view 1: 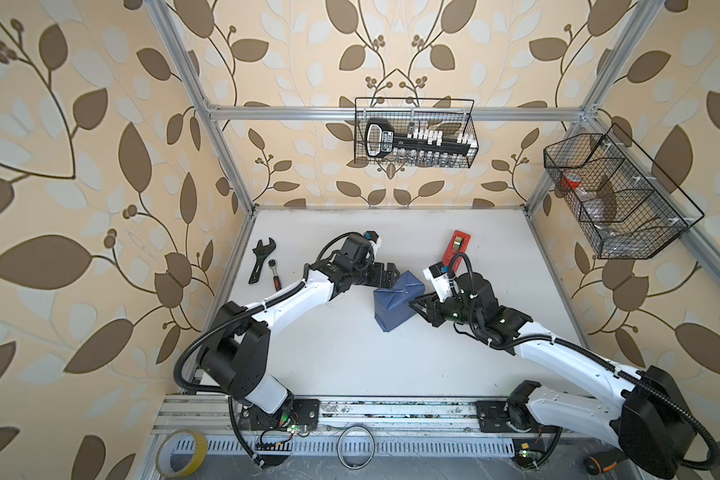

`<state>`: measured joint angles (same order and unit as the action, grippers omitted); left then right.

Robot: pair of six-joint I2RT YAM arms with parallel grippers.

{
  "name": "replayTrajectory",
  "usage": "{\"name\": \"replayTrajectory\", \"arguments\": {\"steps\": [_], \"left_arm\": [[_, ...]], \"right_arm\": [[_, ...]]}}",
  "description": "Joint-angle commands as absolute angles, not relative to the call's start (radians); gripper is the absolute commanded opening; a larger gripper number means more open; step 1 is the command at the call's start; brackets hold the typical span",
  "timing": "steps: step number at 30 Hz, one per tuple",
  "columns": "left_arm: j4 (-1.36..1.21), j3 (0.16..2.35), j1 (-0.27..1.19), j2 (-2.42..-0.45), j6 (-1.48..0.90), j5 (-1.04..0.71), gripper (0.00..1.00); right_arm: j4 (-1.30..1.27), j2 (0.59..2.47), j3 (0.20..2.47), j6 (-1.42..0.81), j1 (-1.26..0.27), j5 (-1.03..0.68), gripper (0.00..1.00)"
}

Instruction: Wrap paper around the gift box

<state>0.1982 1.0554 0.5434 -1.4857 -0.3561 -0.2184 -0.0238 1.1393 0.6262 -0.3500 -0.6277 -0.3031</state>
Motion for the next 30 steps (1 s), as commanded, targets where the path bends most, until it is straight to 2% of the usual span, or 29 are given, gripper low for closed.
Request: {"name": "replayTrajectory", "arguments": {"steps": [1, 9, 18, 22, 25, 30], "left_arm": [[0.135, 0.984, 0.511, -1.355, -0.426, -0.169, 0.99], [0.107, 0.796, 0.445, -1.206, -0.502, -0.125, 0.99], [0.136, 0.691, 0.392, -1.139, -0.529, -0.078, 0.99], [0.121, 0.668, 0.384, -1.135, -0.545, -0.092, 0.99], [0.076, 0.657, 0.384, -1.161, -0.572, -0.168, 0.99], [-0.060, 0.663, 0.385, -1.276, -0.641, -0.312, 0.99]], "right_arm": [[-0.071, 1.191, 0.627, -0.340, -0.644, -0.299, 0.29], [-0.169, 1.302, 0.677, -0.394, -0.656, -0.312, 0.27], [-0.200, 1.482, 0.835, -0.471, -0.655, -0.206, 0.28], [-0.195, 1.536, 0.915, -0.485, -0.629, -0.245, 0.29], [-0.174, 1.515, 0.914, -0.469, -0.593, -0.238, 0.33], [-0.151, 1.517, 0.869, -0.478, -0.493, -0.233, 0.47]]}}
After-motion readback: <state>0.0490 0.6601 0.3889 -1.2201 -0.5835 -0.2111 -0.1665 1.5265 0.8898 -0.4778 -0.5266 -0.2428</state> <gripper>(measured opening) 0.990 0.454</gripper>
